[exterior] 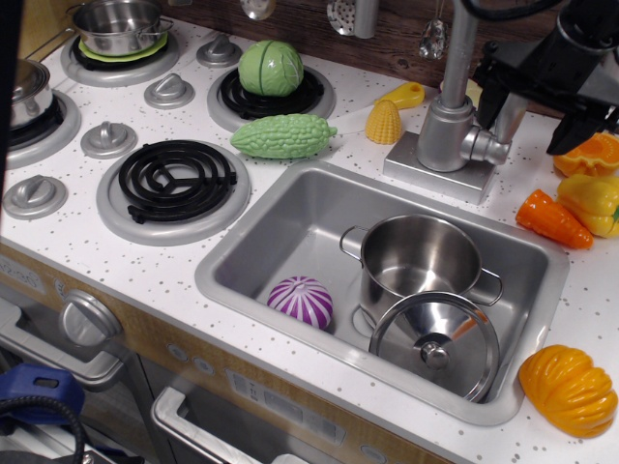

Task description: Turn lever vertical to front

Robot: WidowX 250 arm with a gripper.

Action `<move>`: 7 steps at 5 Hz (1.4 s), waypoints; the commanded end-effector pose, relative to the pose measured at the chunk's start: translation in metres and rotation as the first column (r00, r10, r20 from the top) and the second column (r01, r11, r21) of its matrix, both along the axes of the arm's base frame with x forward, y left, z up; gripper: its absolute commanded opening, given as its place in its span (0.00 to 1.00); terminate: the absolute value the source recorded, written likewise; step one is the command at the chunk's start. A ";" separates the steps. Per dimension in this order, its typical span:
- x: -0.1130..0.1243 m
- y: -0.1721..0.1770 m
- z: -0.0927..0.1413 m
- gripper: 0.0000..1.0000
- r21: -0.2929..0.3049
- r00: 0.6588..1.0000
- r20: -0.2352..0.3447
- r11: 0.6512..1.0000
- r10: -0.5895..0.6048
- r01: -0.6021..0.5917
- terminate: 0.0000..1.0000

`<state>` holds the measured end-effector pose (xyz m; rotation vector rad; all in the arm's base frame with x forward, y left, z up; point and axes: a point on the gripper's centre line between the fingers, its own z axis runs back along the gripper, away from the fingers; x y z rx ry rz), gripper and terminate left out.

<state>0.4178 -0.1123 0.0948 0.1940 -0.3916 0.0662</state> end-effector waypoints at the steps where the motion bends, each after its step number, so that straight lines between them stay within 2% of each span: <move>1: 0.017 0.006 0.029 1.00 -0.013 0.993 0.116 1.000 -0.027 0.028 0.00; 3: 0.028 0.016 0.022 1.00 -0.006 0.985 0.166 0.999 -0.044 0.046 0.00; 7: 0.032 0.025 0.010 1.00 -0.033 0.980 0.194 0.998 -0.050 0.057 0.00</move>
